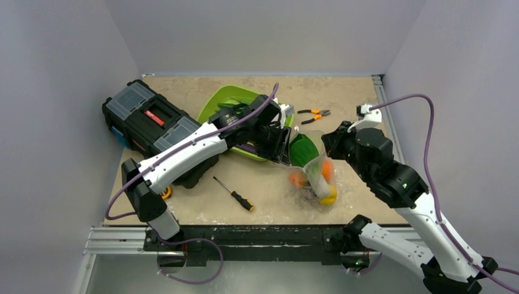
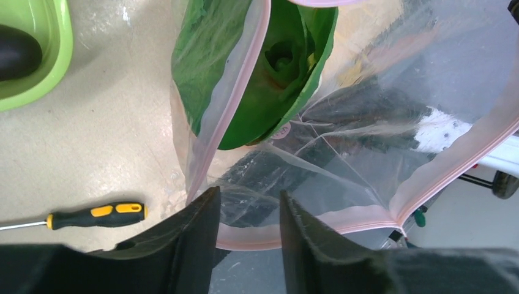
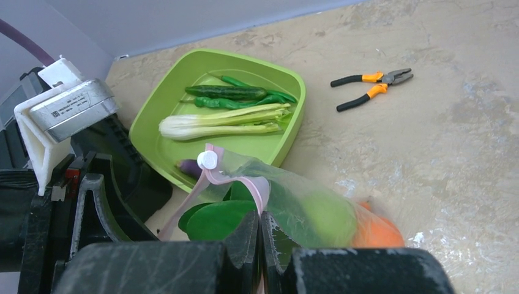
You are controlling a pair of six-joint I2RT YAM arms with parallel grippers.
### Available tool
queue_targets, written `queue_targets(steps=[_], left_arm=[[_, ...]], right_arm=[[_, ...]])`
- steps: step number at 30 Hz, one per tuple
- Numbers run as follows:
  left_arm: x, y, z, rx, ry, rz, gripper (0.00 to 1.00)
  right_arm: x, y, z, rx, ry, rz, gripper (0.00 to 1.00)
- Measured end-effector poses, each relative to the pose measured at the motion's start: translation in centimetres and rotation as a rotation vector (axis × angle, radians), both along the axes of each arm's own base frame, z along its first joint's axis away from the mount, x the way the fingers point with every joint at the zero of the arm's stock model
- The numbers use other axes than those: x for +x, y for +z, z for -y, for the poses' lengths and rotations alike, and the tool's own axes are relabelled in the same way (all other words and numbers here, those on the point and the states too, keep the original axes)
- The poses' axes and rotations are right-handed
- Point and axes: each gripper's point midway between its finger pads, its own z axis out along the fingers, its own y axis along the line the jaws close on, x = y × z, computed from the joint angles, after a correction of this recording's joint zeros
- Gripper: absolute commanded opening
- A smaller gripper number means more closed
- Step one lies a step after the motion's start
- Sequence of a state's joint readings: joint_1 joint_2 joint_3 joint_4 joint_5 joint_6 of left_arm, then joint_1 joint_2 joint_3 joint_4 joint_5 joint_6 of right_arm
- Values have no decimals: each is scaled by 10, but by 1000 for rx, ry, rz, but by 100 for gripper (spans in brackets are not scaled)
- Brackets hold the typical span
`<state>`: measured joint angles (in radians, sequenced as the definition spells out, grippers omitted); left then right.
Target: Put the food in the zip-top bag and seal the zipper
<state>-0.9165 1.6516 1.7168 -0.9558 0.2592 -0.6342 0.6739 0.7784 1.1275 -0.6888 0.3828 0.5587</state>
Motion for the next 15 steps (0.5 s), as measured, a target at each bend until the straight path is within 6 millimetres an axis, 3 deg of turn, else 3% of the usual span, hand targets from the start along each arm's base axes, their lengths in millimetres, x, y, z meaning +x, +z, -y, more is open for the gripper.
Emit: queue_targets(steps=[6,9,15], left_arm=[[-1,2,-3,0,5,6,43],[-2,7,-4,-11,4,17,50],[3,41,-9,-62,6,98,57]], right_arm=[[-1,2,1,-12,5,5,0],[-1,3,3,-18,2,10,0],[-2,4,7,-20,-10,16,0]])
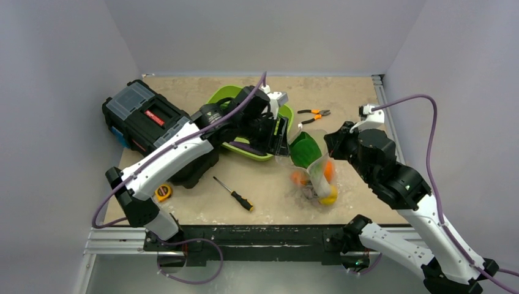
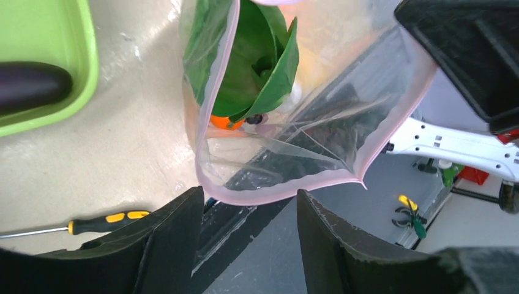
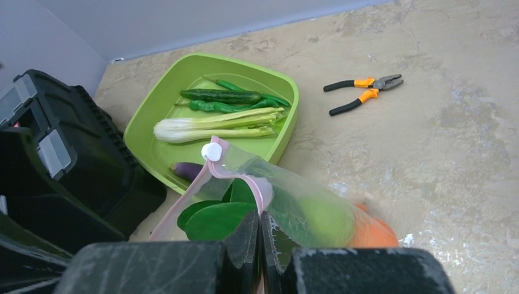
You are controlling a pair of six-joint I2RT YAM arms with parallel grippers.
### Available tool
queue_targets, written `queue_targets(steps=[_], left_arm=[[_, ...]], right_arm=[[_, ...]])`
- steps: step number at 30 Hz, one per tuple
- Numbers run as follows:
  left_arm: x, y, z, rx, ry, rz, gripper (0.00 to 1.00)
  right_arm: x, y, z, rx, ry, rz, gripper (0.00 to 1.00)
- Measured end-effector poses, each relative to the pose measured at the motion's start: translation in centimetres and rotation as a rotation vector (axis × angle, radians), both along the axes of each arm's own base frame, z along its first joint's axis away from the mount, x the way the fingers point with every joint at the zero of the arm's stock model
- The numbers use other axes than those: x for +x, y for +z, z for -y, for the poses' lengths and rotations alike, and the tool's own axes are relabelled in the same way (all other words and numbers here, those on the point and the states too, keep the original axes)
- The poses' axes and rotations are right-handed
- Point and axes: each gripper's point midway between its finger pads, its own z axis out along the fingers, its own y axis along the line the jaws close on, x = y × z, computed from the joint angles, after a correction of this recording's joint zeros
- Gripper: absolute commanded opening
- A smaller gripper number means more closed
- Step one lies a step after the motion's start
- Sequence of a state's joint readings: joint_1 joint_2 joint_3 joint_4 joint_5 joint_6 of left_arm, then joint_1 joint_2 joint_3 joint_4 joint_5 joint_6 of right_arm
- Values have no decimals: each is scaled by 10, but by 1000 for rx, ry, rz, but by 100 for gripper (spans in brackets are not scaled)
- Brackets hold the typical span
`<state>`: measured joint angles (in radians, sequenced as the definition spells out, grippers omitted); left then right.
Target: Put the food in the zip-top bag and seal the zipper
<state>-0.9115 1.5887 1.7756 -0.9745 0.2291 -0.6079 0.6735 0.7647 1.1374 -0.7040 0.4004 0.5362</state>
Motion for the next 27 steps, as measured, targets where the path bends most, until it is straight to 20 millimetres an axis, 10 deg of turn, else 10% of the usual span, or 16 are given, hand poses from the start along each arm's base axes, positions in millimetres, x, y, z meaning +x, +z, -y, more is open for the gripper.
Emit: queue_targets(steps=[5,12,19,27], left_arm=[[12,15,-19,-4,76,37,54],[11,-16,-13,14,82,-87,37],[3,-36,5,1,29,-198,0],[9,25,35,-171,-56,-123,0]], right_arm=[[0,0,0,-2,-1,-1,0],[-1,0,2,-15,2,-3,0],[-2,0,2,-16,4,-3,0],[0,12,7,-10,-24,25,0]])
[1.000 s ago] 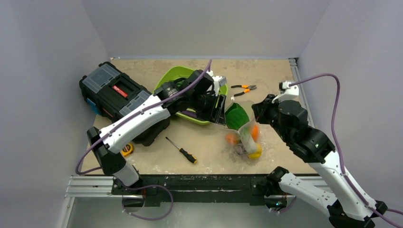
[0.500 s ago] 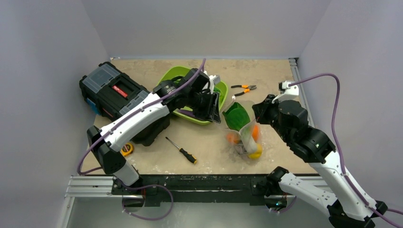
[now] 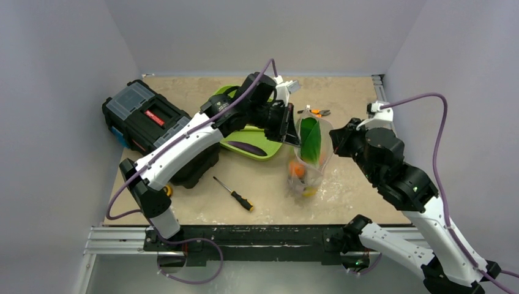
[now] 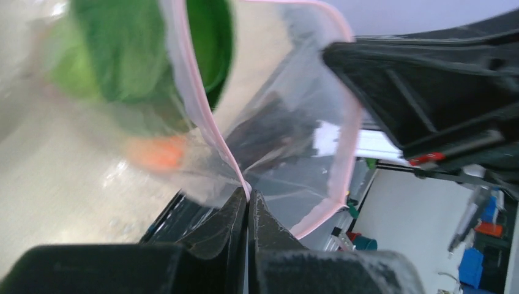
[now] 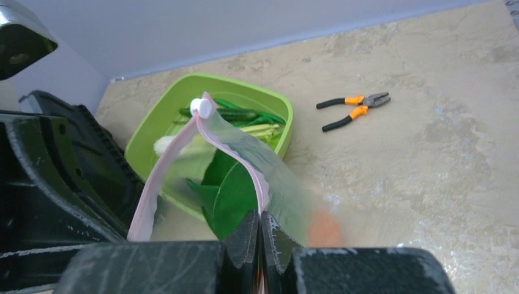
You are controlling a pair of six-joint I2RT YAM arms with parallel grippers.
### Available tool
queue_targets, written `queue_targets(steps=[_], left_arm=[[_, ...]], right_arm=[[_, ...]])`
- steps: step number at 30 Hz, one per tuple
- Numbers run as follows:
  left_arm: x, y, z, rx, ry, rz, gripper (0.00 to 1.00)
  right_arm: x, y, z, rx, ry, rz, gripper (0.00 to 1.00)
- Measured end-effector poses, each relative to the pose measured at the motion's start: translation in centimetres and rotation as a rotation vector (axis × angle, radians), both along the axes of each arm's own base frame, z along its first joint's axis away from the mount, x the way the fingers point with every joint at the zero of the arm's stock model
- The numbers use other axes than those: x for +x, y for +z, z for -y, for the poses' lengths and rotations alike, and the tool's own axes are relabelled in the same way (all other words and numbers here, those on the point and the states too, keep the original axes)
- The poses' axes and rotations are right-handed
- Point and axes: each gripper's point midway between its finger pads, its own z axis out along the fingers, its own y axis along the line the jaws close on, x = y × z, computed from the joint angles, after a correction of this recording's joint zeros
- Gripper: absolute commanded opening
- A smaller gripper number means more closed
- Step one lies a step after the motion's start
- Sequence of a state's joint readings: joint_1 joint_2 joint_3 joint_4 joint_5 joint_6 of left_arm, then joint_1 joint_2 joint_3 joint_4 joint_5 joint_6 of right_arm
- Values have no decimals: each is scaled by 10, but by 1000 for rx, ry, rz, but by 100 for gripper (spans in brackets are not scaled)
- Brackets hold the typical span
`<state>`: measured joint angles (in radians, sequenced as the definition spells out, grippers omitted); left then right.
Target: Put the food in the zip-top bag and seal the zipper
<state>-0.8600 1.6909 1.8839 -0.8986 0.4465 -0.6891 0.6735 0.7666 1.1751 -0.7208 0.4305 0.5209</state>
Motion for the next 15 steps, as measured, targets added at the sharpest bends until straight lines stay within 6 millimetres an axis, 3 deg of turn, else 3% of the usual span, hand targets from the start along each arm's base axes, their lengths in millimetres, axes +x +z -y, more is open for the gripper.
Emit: queue_targets(steps=[4,7,11,15], left_arm=[[-9,38,25,-156,-54,23,0],[-17,45,34,-203,-75,1,0],[-21,24,36,-176,-65,-71,0],[-19,1,34,-126,-38,-128,0]], right_arm=[[0,25,8,23,-31,56,0],[1,35,12,33,-50,84,0],[1,33,14,27,-62,84,0],[3,17,16,0,-76,58,0]])
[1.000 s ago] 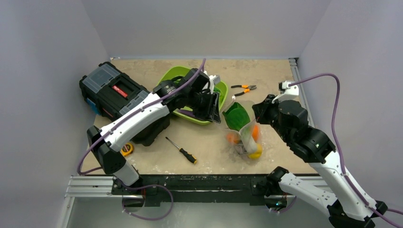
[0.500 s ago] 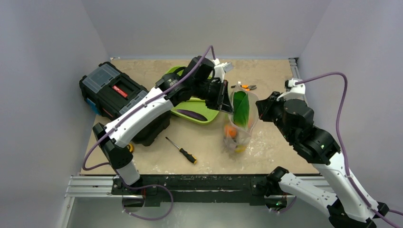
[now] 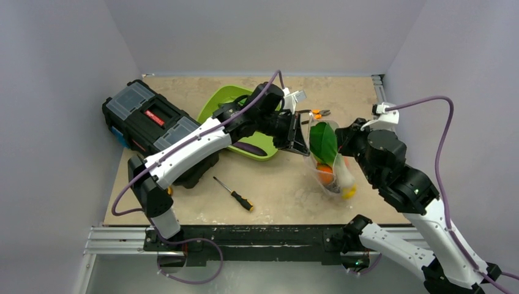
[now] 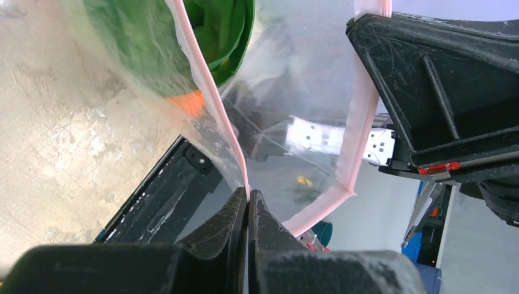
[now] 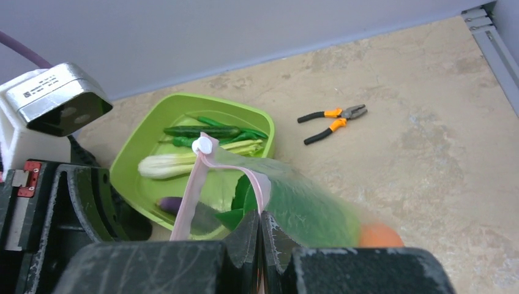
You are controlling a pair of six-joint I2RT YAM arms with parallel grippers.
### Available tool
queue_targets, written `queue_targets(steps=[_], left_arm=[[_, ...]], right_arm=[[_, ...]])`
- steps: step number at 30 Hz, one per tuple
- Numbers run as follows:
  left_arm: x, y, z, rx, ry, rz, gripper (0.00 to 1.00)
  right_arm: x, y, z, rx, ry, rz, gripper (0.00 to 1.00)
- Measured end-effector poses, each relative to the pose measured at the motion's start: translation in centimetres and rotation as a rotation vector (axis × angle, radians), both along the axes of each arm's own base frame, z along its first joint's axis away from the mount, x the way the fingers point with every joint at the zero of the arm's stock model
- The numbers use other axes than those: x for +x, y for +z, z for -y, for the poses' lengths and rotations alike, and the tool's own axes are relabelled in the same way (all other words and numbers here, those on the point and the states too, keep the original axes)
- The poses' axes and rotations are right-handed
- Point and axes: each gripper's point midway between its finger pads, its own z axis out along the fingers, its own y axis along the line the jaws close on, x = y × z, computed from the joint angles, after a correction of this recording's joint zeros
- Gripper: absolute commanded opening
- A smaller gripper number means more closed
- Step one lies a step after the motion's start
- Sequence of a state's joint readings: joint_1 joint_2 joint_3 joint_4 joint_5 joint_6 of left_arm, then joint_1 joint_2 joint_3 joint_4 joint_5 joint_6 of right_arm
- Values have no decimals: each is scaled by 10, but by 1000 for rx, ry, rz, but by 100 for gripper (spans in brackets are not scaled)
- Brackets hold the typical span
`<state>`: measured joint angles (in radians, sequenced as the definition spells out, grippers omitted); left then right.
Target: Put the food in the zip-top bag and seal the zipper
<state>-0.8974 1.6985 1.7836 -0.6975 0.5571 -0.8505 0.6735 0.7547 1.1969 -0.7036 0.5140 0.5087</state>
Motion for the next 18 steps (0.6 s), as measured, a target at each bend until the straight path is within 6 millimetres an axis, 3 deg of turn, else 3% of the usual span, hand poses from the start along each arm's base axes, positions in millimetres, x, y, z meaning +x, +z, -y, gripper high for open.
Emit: queue_targets(steps=[4,7,12,18], left_arm=[[5,-12,4,25,12,-21,0],[7,-20,7,39,21,-50,5],[12,-26,8,49,34,-69,14],[20,-21,10,34,50,-65,43]], right_arm=[[1,-12,8,-21,-42,-22,0],[-2,-21,16,-44,-76,-40,0],[-5,-19,28,-44,-123,-28,0],[-6,-15,40,-51,-179,-8,0]])
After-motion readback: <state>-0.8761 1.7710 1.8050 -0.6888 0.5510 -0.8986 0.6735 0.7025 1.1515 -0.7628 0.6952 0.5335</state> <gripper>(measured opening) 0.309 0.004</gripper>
